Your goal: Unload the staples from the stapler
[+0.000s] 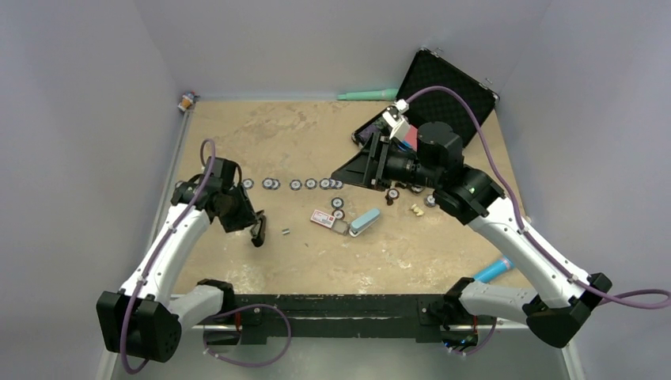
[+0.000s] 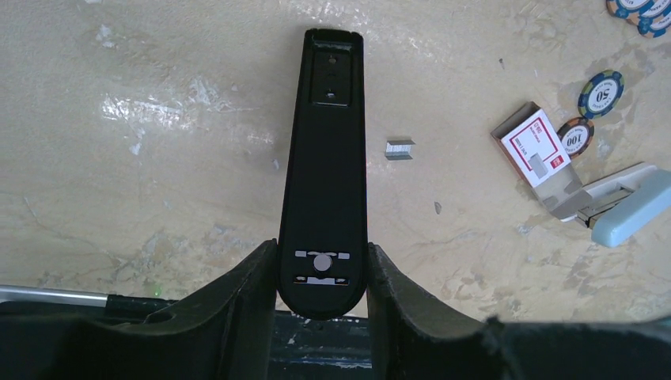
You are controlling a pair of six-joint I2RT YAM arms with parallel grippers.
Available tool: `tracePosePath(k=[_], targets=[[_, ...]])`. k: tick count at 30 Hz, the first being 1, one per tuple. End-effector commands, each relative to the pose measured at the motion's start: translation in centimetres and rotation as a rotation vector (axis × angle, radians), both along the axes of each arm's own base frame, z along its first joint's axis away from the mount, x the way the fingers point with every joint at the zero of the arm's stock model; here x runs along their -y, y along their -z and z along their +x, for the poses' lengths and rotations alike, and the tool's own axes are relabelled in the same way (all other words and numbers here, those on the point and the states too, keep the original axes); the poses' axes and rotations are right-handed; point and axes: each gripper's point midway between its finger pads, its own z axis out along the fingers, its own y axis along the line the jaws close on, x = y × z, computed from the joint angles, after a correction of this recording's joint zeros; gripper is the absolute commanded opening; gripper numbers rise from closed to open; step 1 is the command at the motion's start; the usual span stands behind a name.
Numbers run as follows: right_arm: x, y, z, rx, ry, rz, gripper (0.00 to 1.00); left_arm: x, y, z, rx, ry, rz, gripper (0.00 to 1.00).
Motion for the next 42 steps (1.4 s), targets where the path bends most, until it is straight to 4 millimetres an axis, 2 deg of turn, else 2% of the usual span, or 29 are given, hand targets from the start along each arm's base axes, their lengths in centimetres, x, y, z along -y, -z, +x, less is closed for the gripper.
tracePosePath(k=[1,4,8,15,17,19,22,24,27,30,31,35,38,42], targets=[[0.3,-2.3,-0.2,0.064,-0.018,0.034,0.55,0.8,-3.8,0.1,0.066,0.007,-0.067,0.0],[0.3,-2.0,0.1,0.064,-0.023,0.027,0.55,2.0,-5.9,-1.1,0.073,-0.001,-0.15,0.0],[0.2,-1.6,1.1,0.062,-0.027,0.013,0.55,4.4,-6.9,-3.4,-0.002,-0.009,-0.314,0.0],[-0.3,-0.6,2.3,0.051,-0.046,-0.019,0.54,7.6,-3.7,-7.8,-0.222,0.0,-0.53,0.0],[-0.5,0.1,2.4,0.042,-0.055,-0.029,0.54,7.8,-3.5,-8.7,-0.254,0.013,-0.546,0.0],[-0.7,1.1,2.9,0.021,-0.055,-0.046,0.54,7.7,-4.1,-9.2,-0.255,0.035,-0.546,0.0],[-1.6,3.3,4.0,-0.022,-0.066,-0.076,0.52,7.7,-4.9,-10.0,-0.255,0.065,-0.55,0.0],[-2.7,5.5,5.1,-0.056,-0.09,-0.096,0.48,7.7,-5.1,-10.4,-0.259,0.077,-0.555,0.0],[-5.2,10.0,6.7,-0.126,-0.144,-0.144,0.41,7.7,-4.9,-10.8,-0.268,0.081,-0.559,0.0],[-7.6,14.3,7.3,-0.173,-0.196,-0.208,0.31,7.9,-4.6,-10.9,-0.267,0.077,-0.573,0.0],[-8.5,15.4,7.1,-0.185,-0.221,-0.224,0.28,8.0,-4.6,-10.8,-0.259,0.073,-0.583,0.0],[-12.0,19.5,4.1,-0.246,-0.35,-0.287,0.18,8.3,-4.9,-10.0,-0.234,0.053,-0.602,0.0],[-13.0,21.3,2.5,-0.283,-0.404,-0.301,0.11,8.3,-4.9,-9.3,-0.217,0.043,-0.599,0.0],[-13.4,23.0,0.8,-0.303,-0.478,-0.318,0.06,8.7,-4.8,-8.1,-0.218,0.035,-0.618,0.0]])
